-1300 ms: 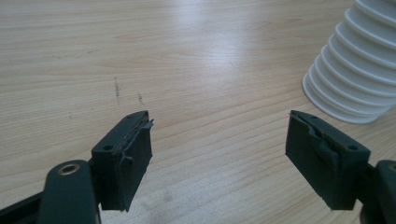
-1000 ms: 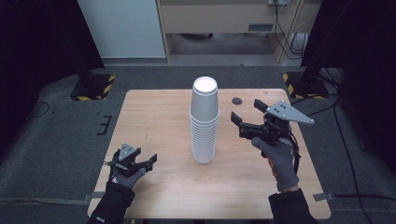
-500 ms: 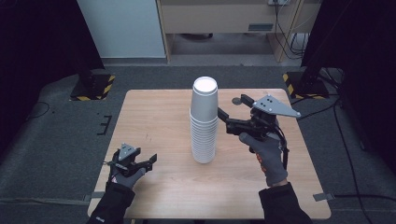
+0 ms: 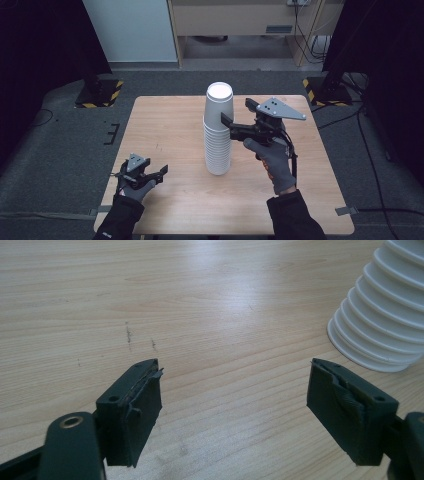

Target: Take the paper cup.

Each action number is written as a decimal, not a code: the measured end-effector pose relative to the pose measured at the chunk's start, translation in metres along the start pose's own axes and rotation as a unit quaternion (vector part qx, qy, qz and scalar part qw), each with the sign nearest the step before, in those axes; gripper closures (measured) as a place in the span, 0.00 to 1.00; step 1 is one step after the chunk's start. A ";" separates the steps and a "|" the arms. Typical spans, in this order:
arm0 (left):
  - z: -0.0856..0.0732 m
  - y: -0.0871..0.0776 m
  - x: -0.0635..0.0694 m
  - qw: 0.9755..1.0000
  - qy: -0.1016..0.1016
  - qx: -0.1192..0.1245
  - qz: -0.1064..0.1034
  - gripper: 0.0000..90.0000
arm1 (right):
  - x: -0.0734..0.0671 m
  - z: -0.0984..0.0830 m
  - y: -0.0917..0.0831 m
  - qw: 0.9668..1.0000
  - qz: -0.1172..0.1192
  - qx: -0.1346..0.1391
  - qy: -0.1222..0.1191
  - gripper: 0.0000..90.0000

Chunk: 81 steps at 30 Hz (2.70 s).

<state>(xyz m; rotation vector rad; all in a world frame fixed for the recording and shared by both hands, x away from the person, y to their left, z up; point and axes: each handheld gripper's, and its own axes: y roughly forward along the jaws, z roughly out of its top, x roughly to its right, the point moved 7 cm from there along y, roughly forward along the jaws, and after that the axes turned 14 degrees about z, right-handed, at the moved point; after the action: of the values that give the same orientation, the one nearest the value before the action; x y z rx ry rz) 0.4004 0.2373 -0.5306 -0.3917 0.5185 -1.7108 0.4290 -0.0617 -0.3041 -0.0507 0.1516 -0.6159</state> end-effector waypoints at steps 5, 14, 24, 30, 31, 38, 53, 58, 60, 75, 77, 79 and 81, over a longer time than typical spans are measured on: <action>0.000 0.000 0.000 1.000 0.000 0.000 0.000 0.23 | -0.002 0.000 0.011 1.000 0.006 -0.001 0.005 0.12; 0.000 0.000 0.000 1.000 0.000 0.001 0.000 0.23 | 0.001 -0.004 0.031 1.000 0.007 -0.009 0.005 0.12; 0.000 0.000 0.000 1.000 0.002 0.000 0.000 0.23 | 0.006 -0.014 0.048 1.000 -0.002 -0.022 0.006 0.12; 0.000 0.000 0.000 1.000 0.003 0.000 0.000 0.23 | 0.007 -0.015 0.054 1.000 -0.005 -0.022 0.006 0.13; 0.000 0.000 0.000 1.000 0.003 0.000 0.000 0.23 | 0.007 -0.016 0.055 1.000 -0.005 -0.024 0.005 0.13; 0.000 0.001 0.000 1.000 0.004 0.000 -0.001 0.23 | 0.007 -0.019 0.061 1.000 -0.015 -0.027 0.000 0.16; 0.000 0.001 0.000 1.000 0.004 0.000 0.000 0.23 | 0.002 0.006 0.055 1.000 -0.013 0.001 -0.009 0.17; 0.000 0.001 0.000 1.000 0.005 0.001 -0.001 0.22 | 0.003 0.015 0.055 1.000 -0.011 0.007 -0.007 0.17; 0.000 0.001 0.001 1.000 0.005 0.000 -0.003 0.22 | 0.003 0.019 0.055 1.000 -0.009 0.013 -0.003 0.17; -0.001 0.003 0.001 1.000 0.016 0.000 -0.004 0.20 | 0.003 0.045 0.048 0.999 -0.003 0.049 0.010 0.17; -0.002 0.003 0.002 1.000 0.022 -0.001 -0.004 0.20 | 0.004 0.048 0.047 0.998 -0.002 0.054 0.010 0.17; -0.001 0.003 0.002 1.000 0.024 0.002 -0.002 0.20 | 0.003 0.051 0.046 0.998 -0.002 0.058 0.012 0.17; -0.001 0.003 0.002 1.000 0.024 0.002 -0.003 0.19 | 0.003 0.054 0.045 0.998 -0.003 0.062 0.010 0.17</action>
<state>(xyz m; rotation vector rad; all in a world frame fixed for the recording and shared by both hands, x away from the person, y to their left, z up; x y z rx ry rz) 0.4021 0.2347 -0.5336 -0.3500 0.5500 -1.7299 0.4658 -0.0271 -0.2553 0.0756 0.1327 -0.6308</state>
